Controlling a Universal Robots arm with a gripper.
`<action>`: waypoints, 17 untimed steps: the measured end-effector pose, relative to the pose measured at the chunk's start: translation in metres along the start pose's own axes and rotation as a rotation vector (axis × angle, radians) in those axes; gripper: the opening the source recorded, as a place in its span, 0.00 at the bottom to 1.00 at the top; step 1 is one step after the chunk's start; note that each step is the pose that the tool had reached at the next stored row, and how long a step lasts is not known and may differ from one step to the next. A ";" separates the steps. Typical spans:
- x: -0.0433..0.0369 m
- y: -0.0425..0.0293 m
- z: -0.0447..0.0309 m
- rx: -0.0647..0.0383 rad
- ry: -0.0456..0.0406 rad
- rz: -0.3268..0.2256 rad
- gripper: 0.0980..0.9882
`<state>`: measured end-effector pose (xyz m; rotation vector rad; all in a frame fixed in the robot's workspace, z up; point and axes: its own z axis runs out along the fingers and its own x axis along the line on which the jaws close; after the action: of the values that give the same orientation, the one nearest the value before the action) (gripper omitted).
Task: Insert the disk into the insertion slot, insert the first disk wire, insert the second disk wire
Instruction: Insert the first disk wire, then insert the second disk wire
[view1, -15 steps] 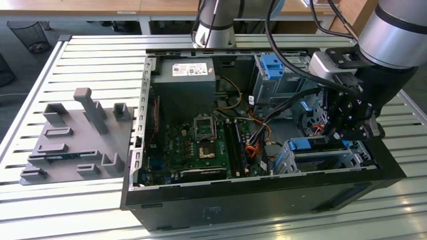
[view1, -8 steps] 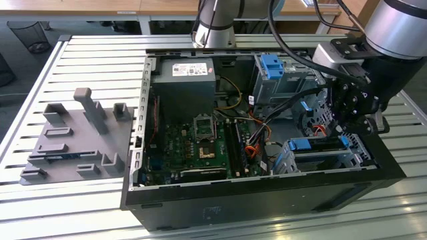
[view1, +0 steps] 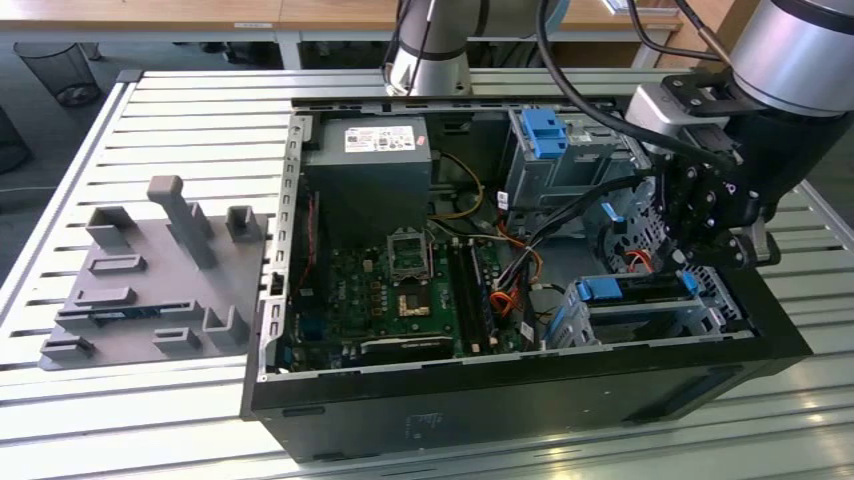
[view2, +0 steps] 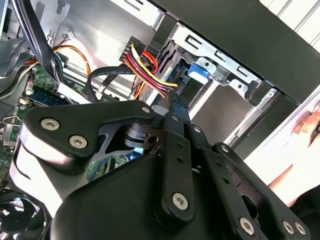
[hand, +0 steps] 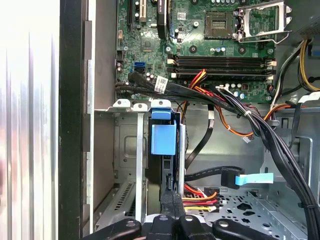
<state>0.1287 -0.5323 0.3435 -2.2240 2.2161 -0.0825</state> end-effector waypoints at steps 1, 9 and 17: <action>0.0000 0.0000 -0.0001 0.000 -0.0001 0.000 0.01; 0.0000 0.0001 -0.0009 0.000 0.0000 0.000 0.01; 0.0000 0.0127 -0.0013 0.004 0.0000 0.000 0.01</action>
<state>0.1159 -0.5323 0.3443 -2.2218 2.2141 -0.0869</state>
